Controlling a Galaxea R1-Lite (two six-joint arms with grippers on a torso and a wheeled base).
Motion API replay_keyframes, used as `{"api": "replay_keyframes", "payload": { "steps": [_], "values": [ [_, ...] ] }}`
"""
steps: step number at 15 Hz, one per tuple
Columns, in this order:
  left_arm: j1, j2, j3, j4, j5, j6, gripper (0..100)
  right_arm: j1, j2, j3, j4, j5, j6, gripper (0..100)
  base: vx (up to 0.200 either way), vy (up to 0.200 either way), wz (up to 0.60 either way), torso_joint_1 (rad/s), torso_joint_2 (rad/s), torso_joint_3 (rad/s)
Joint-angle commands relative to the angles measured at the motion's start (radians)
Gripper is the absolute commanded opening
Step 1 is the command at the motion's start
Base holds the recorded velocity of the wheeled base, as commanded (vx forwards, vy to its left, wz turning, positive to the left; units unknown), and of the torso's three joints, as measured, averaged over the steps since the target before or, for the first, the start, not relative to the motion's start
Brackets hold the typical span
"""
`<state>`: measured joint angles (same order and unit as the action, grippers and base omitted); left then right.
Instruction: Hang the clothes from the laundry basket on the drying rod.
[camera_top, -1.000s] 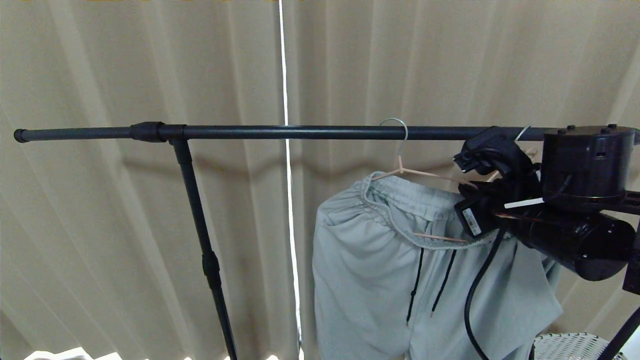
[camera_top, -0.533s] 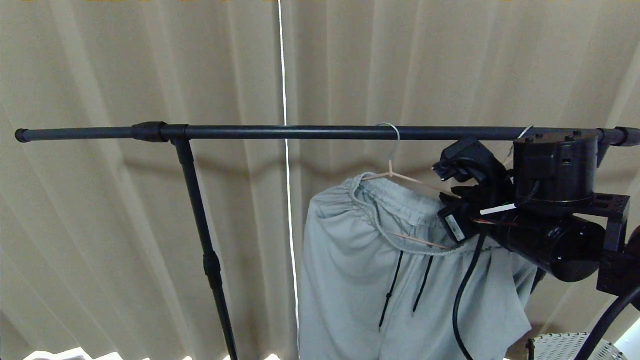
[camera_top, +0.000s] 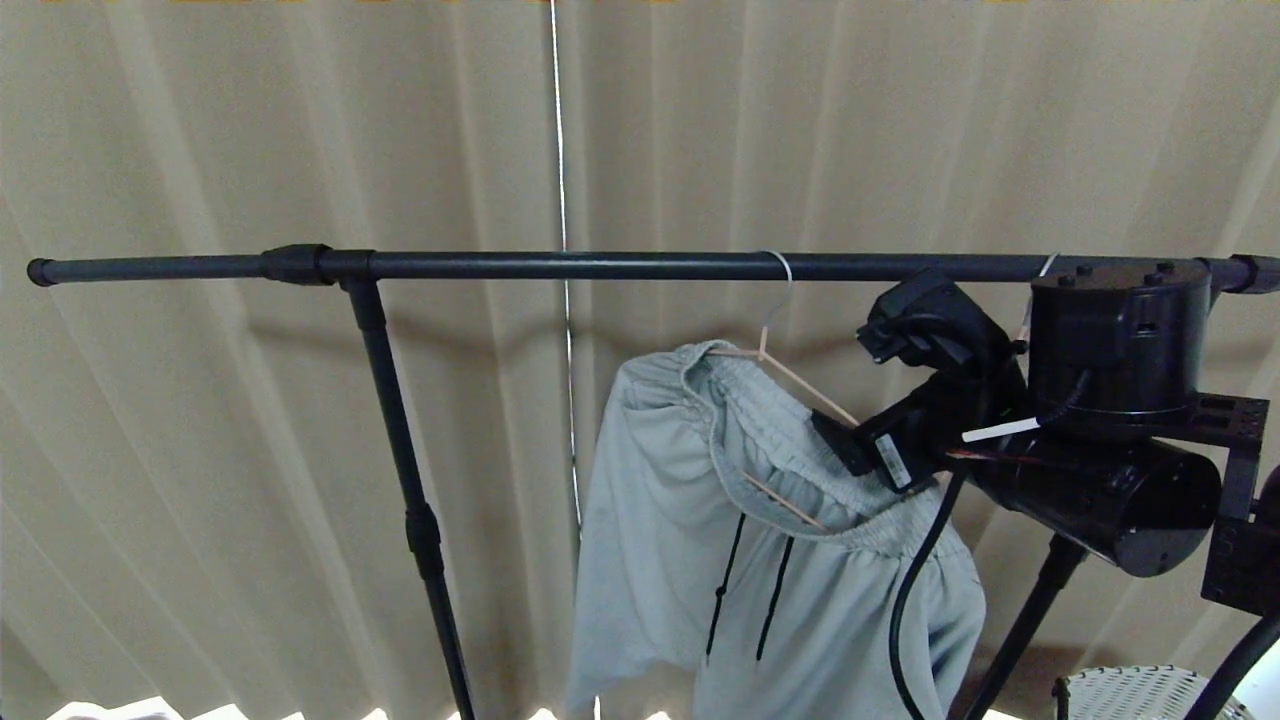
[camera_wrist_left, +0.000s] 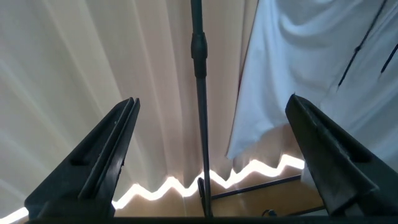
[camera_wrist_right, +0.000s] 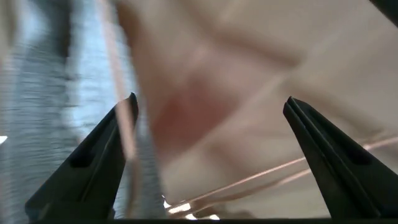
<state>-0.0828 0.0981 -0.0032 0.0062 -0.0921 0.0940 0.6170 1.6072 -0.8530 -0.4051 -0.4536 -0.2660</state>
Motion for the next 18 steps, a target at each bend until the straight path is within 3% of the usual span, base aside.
{"api": "replay_keyframes", "payload": {
  "steps": [1,6,10,12,13,15,17,18],
  "values": [
    [0.000,0.002,0.000,0.000,0.000,0.000,100,0.006,-0.004,0.002,-0.003,0.036,0.031,100,0.000,0.000,0.00,0.000,0.00,0.000],
    [0.000,0.002,0.000,0.000,0.000,-0.002,100,0.006,-0.078,0.020,-0.003,0.110,0.125,100,0.000,0.000,0.00,0.000,0.00,0.000],
    [0.000,0.002,0.000,0.000,0.002,-0.007,100,-0.016,-0.435,0.210,0.005,0.113,0.159,100,0.000,0.000,0.00,0.000,0.00,0.000],
    [0.000,0.002,0.000,0.000,0.000,-0.004,100,-0.057,-0.593,0.310,0.015,0.110,0.154,100,0.000,0.000,0.00,0.000,0.00,0.000],
    [0.000,0.000,0.000,0.000,0.002,-0.008,100,-0.132,-0.736,0.413,0.023,0.110,0.140,100,0.000,0.000,0.00,0.000,0.00,0.000],
    [0.000,0.000,0.000,-0.002,0.005,-0.036,100,-0.226,-0.895,0.494,0.126,0.108,0.140,100,0.000,0.000,0.00,0.000,0.00,0.000],
    [0.000,0.000,0.002,-0.002,0.006,-0.042,100,-0.261,-1.044,0.499,0.325,0.105,0.140,100,0.000,0.000,0.00,0.000,0.00,0.000],
    [0.000,0.000,0.002,-0.002,0.008,-0.043,100,-0.266,-1.187,0.496,0.519,0.099,0.142,100,0.000,0.000,0.00,0.000,0.00,0.000]
  ]
}}
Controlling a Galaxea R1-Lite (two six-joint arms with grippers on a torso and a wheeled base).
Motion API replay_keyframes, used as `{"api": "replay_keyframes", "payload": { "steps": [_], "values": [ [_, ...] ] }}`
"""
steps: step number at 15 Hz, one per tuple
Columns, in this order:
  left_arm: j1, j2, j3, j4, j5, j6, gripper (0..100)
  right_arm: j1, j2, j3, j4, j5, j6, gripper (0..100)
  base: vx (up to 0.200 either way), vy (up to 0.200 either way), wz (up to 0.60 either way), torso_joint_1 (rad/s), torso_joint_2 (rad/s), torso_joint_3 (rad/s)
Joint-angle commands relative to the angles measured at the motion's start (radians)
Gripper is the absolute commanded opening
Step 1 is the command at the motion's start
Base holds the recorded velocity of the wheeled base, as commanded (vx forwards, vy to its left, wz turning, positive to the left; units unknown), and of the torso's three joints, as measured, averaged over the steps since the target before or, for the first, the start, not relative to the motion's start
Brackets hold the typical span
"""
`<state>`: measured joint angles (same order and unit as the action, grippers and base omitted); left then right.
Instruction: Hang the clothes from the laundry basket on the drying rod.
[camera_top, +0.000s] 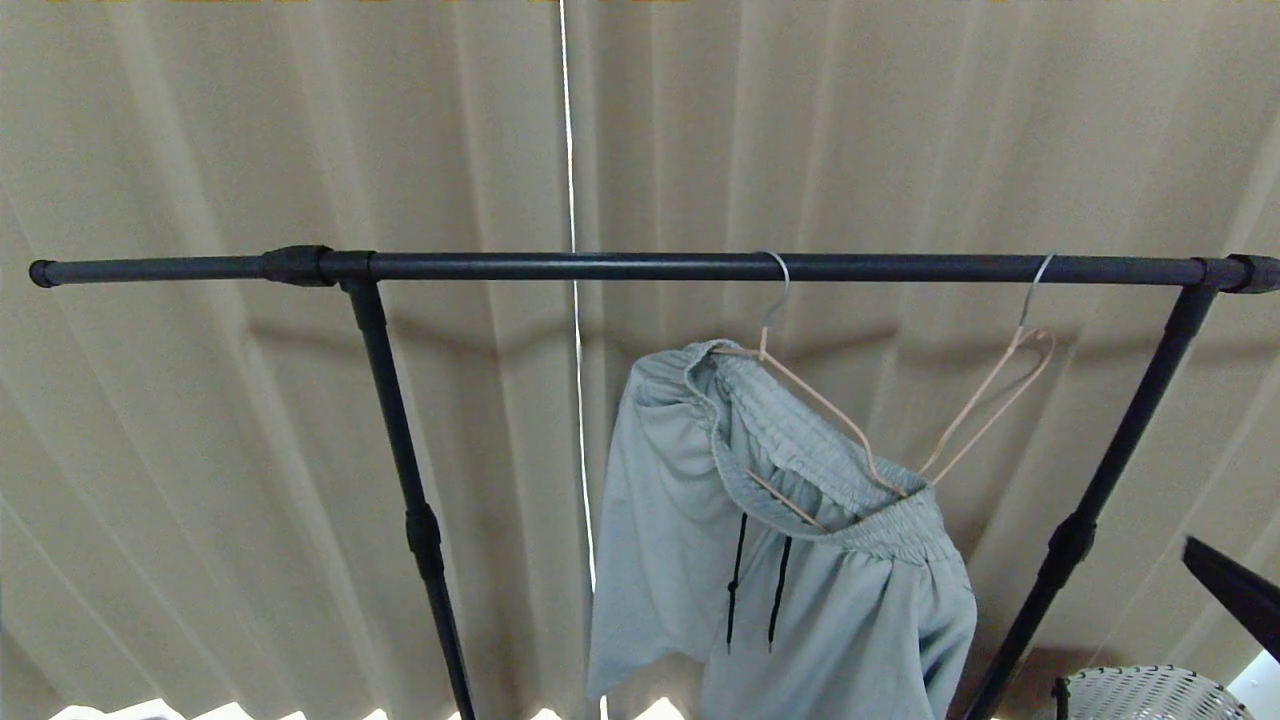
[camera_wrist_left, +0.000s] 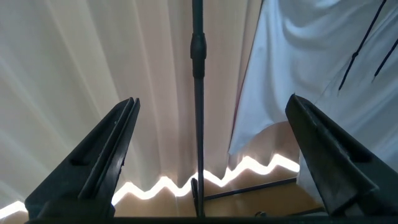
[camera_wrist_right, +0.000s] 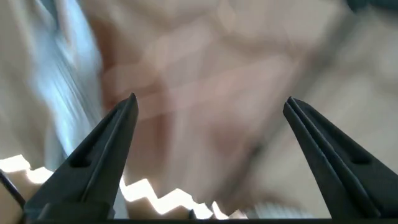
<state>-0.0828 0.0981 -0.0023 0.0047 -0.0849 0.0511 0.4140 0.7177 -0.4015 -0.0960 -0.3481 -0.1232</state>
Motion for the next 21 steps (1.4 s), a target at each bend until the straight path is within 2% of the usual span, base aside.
{"api": "replay_keyframes", "payload": {
  "steps": [1,3,5,7,10,13,14,16,18,21],
  "values": [
    [0.000,0.000,0.001,0.000,-0.001,0.000,100,-0.063,-0.394,0.047,0.334,-0.009,0.004,100,0.000,0.000,0.00,0.000,0.00,0.000],
    [0.000,0.000,0.001,0.000,0.001,0.000,100,-0.063,-0.509,0.044,0.487,-0.011,0.025,100,0.000,0.000,0.00,0.000,0.00,0.000],
    [0.000,-0.001,0.001,0.000,-0.001,0.000,100,-0.073,-0.593,0.047,0.616,-0.060,0.059,100,0.000,0.000,0.00,0.000,0.00,0.000],
    [0.000,0.000,0.001,0.000,-0.004,0.003,100,-0.087,-0.672,0.061,0.700,-0.072,0.091,100,0.000,0.000,0.00,0.000,0.00,0.000],
    [0.000,0.000,0.001,0.000,-0.003,0.001,100,-0.112,-0.718,0.084,0.734,-0.091,0.146,100,0.000,0.000,0.00,0.000,0.00,0.000],
    [0.000,0.000,0.001,0.000,0.002,0.001,100,-0.110,-0.718,0.102,0.719,-0.100,0.240,100,0.000,0.000,0.00,0.000,0.00,0.000],
    [0.000,0.000,0.001,0.000,0.001,0.001,100,-0.110,-0.718,0.125,0.674,-0.098,0.263,100,-0.200,0.000,0.00,0.002,0.00,-0.002],
    [0.000,0.000,0.001,0.000,-0.003,0.001,100,-0.110,-0.718,0.182,0.556,-0.100,0.266,100,-0.200,0.000,0.00,0.017,0.01,0.005],
    [0.000,0.000,0.001,0.000,-0.004,0.003,100,-0.106,-0.718,0.271,0.374,-0.097,0.251,100,-0.200,0.000,0.00,0.002,0.00,0.002],
    [0.000,0.000,0.001,0.000,-0.004,0.003,100,-0.075,-0.718,0.294,0.320,-0.095,0.232,100,-0.200,0.000,0.00,-0.002,0.00,0.001]
  ]
}}
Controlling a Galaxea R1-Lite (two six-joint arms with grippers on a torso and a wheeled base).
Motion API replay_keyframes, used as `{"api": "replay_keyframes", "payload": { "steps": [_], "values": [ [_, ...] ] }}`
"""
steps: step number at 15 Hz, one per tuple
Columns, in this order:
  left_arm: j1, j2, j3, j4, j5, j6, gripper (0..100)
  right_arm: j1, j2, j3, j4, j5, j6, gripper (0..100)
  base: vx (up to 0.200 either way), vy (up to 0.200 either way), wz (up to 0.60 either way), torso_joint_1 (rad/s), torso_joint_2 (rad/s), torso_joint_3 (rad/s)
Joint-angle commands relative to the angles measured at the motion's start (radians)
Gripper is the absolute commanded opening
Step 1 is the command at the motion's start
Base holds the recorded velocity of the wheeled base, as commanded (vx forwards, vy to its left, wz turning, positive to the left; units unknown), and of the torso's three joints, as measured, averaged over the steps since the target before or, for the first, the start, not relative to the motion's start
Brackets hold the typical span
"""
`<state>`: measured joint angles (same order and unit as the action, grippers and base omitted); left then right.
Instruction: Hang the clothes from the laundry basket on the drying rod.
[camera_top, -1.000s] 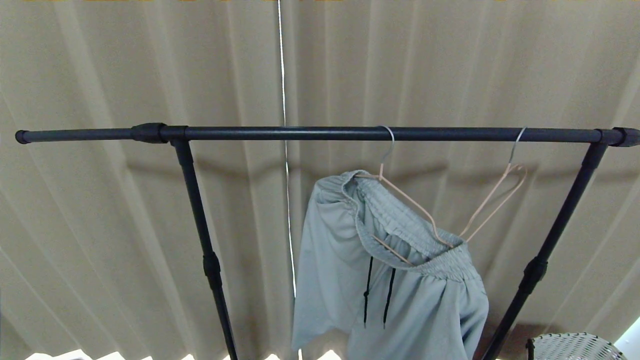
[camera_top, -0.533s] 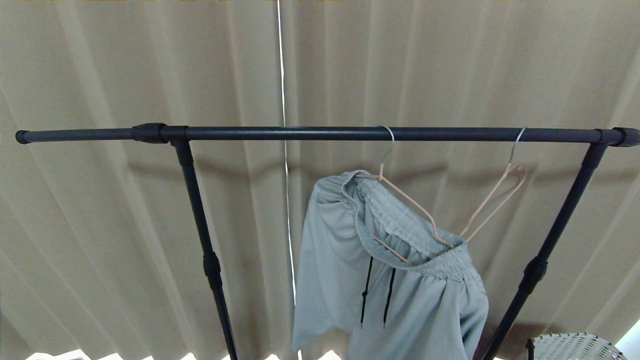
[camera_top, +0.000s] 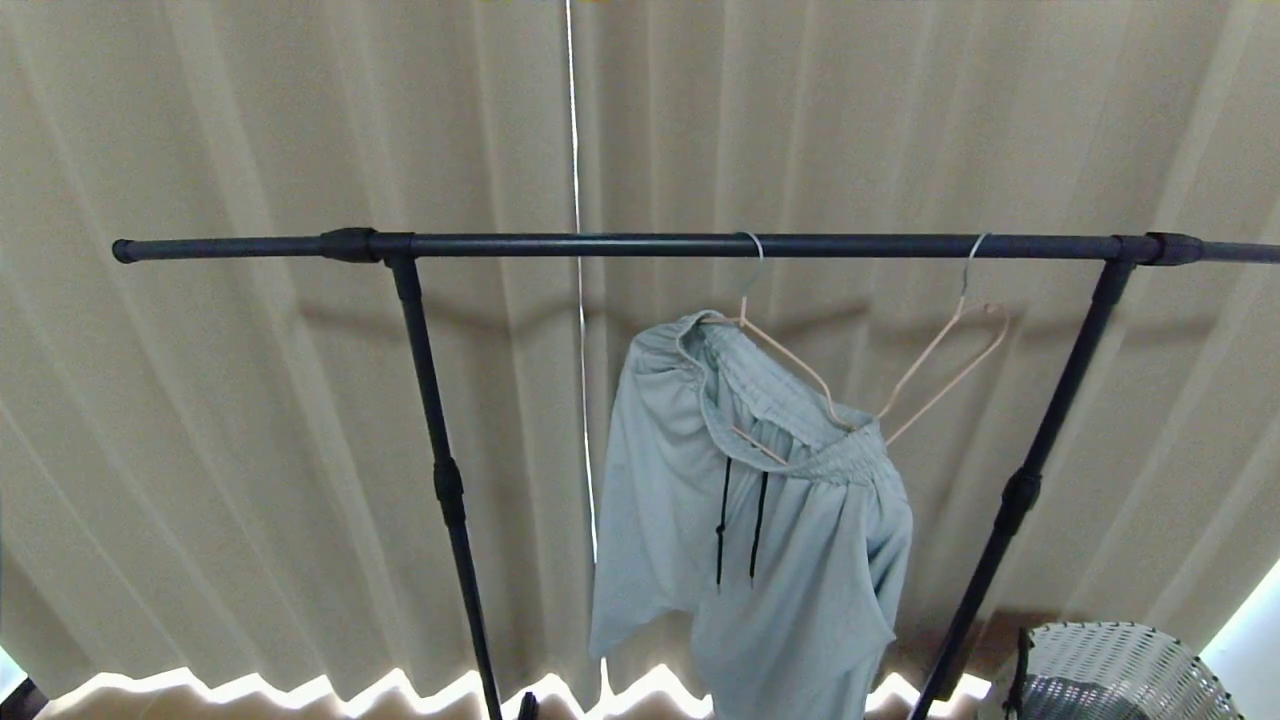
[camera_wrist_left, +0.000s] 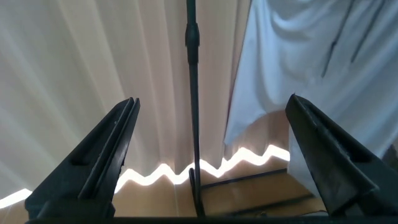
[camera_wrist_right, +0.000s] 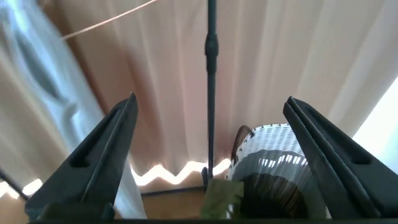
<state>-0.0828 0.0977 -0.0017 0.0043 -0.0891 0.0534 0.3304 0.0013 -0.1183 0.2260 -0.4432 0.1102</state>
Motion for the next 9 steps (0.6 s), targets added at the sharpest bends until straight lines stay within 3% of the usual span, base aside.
{"api": "replay_keyframes", "payload": {
  "steps": [1,5,9],
  "values": [
    [0.000,0.001,0.000,0.000,0.000,0.000,100,0.009,-0.001,0.011,-0.004,0.003,0.000,100,-0.200,0.000,0.00,-0.002,0.00,0.002],
    [0.000,0.001,0.000,0.000,0.000,0.000,100,0.009,-0.001,0.016,-0.010,0.057,-0.006,100,-0.200,0.000,0.00,0.001,0.00,0.002],
    [0.000,0.001,0.000,0.000,0.005,-0.003,100,0.010,-0.001,0.031,-0.062,0.147,-0.121,100,0.000,0.000,0.00,0.000,0.00,0.000]
  ]
}}
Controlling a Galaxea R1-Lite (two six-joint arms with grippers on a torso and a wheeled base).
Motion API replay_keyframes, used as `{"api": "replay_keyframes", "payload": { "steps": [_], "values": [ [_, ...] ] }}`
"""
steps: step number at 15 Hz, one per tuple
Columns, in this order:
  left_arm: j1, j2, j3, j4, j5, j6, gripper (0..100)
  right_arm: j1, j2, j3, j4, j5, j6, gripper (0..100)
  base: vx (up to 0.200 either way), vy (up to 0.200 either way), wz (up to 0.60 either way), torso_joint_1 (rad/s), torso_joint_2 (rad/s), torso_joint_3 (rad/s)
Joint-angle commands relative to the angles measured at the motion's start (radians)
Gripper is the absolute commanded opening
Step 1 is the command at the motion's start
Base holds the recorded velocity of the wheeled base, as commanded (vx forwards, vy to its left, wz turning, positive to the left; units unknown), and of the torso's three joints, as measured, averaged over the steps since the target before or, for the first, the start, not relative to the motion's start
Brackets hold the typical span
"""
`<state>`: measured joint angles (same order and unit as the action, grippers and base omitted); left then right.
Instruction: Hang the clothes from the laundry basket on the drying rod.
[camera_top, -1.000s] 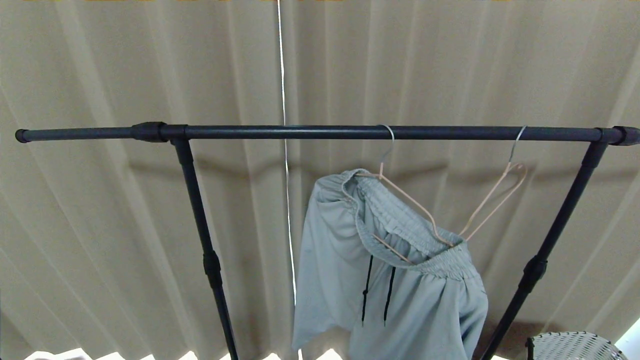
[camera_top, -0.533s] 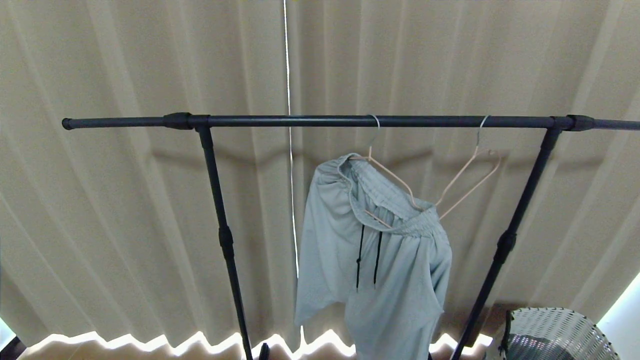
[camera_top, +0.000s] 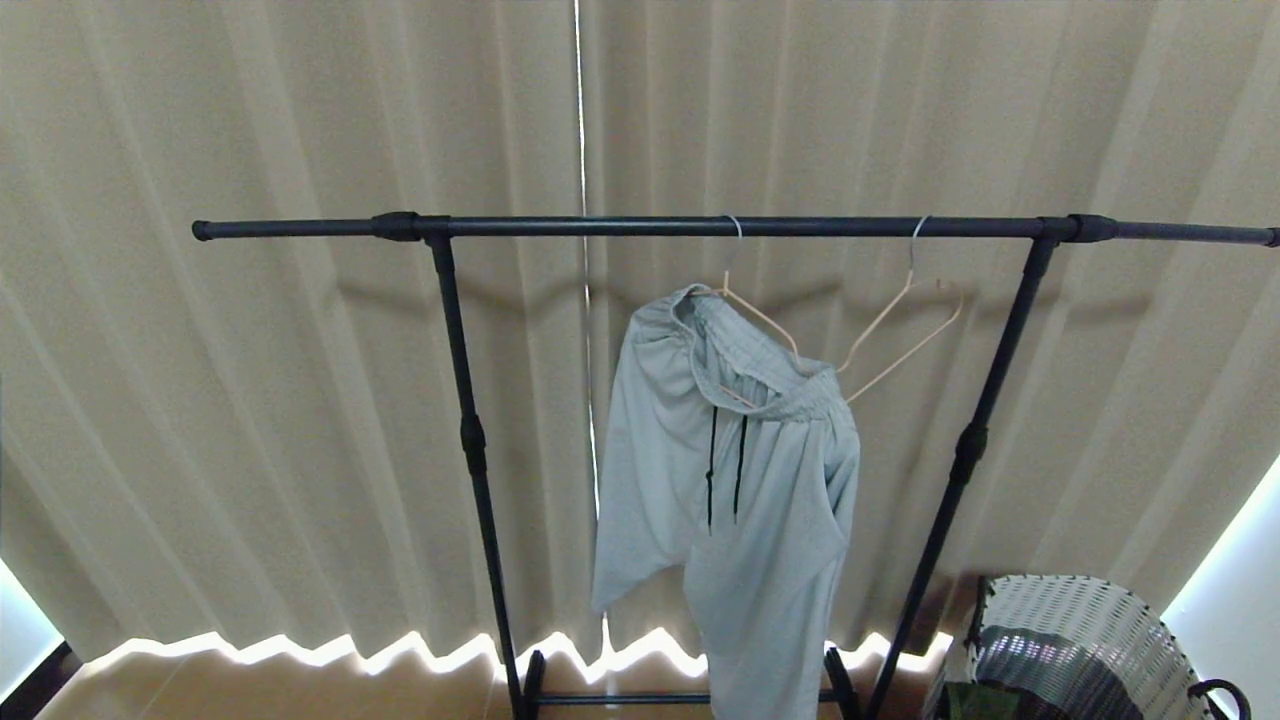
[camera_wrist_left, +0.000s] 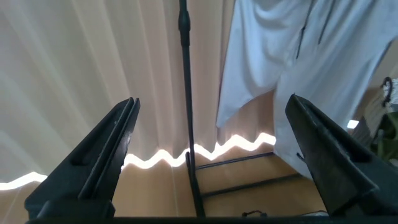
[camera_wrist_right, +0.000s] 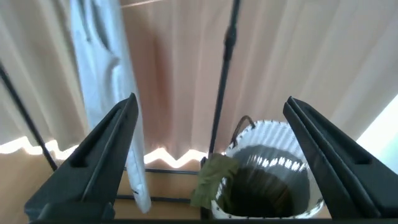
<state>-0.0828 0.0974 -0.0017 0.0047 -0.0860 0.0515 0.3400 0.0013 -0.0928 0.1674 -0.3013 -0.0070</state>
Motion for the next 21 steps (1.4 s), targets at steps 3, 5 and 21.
{"api": "replay_keyframes", "payload": {
  "steps": [3,5,21],
  "values": [
    [0.000,0.001,0.000,0.000,0.002,-0.001,100,0.001,-0.001,0.007,0.000,-0.001,0.059,100,0.000,0.000,0.00,0.000,0.00,0.000],
    [0.000,0.001,0.000,0.000,0.002,-0.001,100,0.001,-0.001,0.007,-0.002,0.002,0.056,100,0.000,0.000,0.00,0.000,0.00,0.000],
    [0.000,0.001,0.000,0.000,0.000,-0.001,100,0.001,-0.001,0.016,-0.008,0.010,0.079,100,0.000,0.000,0.00,0.000,0.00,0.000]
  ]
}}
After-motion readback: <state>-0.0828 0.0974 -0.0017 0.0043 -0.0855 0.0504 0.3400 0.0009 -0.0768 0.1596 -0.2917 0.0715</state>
